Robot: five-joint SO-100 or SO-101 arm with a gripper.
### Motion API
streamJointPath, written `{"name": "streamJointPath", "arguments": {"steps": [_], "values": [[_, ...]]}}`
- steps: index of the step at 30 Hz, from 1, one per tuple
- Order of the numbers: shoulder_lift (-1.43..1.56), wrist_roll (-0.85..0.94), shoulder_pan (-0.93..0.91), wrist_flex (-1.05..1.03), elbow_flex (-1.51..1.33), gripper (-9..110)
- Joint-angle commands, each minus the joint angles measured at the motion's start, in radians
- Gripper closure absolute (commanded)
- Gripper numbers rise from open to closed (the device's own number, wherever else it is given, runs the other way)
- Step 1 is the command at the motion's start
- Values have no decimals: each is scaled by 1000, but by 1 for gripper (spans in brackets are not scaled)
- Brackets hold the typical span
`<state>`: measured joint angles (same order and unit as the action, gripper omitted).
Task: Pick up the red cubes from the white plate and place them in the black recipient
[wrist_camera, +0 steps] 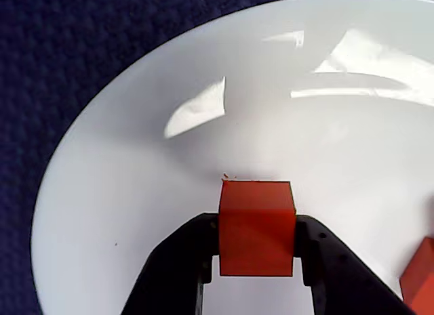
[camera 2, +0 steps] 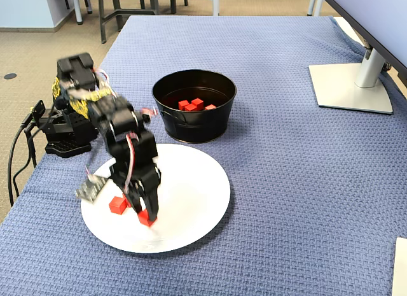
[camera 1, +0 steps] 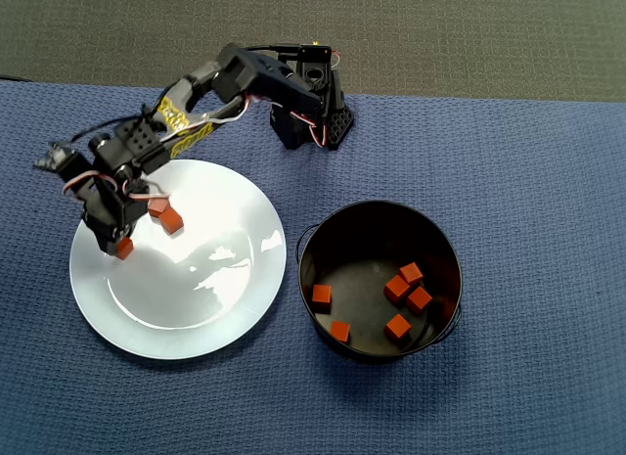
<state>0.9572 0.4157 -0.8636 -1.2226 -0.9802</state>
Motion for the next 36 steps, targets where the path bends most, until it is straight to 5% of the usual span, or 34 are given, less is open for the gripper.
{"name": "streamJointPath", "arguments": {"steps": [1, 7, 22, 25, 30, 36], "values": [[307, -69, 63, -54, -48, 101], [577, -198, 290, -178, -115, 102], [994, -443, 1008, 132, -736, 102], [1011, -360, 1108, 98, -723, 64], [1009, -296, 976, -23, -569, 63], [979, -222, 607, -43, -532, 73]]}}
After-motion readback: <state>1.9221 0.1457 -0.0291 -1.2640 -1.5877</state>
